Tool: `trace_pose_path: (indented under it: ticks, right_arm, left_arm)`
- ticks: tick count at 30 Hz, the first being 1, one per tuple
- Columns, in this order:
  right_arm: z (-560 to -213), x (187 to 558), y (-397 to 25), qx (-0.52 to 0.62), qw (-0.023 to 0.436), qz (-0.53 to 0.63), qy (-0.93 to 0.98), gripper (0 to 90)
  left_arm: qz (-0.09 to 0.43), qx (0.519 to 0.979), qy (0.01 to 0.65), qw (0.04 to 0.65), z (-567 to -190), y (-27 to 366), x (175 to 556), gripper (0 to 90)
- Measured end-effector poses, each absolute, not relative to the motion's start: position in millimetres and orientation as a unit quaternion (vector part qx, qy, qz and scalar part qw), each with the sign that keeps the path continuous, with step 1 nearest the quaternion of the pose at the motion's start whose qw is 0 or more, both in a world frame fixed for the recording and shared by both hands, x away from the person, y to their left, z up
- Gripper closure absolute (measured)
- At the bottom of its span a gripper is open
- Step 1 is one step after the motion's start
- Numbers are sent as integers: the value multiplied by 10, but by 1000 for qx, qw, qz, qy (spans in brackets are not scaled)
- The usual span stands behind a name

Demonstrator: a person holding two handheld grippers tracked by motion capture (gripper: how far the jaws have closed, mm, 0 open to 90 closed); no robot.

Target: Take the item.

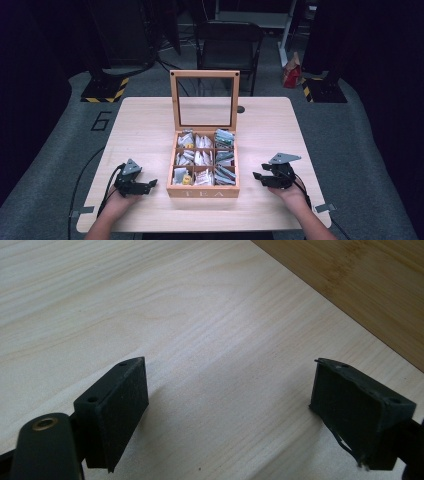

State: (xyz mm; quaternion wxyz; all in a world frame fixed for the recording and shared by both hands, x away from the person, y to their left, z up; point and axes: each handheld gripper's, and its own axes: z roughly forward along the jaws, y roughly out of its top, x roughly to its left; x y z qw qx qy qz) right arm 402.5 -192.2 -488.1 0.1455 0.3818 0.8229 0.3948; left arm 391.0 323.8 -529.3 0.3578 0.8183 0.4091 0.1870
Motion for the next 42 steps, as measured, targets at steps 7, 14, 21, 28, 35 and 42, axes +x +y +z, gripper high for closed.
trace_pose_path:
  ticks: [7,14,21,28,35,42]
  right_arm:
    - [-4764,4024,-1940,382,138,404,819,436]
    - [-4629,4001,-1920,372,135,410,822,433]
    - [-4547,3985,-1873,360,136,413,825,439]
    - [-4461,3965,-1795,345,127,420,830,464]
    - [-4386,3943,-1748,348,131,429,823,431]
    - [-4325,3941,-1719,337,132,433,826,438]
  left_arm:
    - [187,818,410,358,-5294,3238,3909,149]
    - [187,819,409,358,-5293,3239,3910,149]
    - [187,818,409,358,-5293,3239,3910,149]
    - [187,818,409,358,-5293,3239,3910,149]
    - [187,819,409,357,-5293,3239,3910,149]
    - [187,819,409,358,-5293,3239,3910,149]
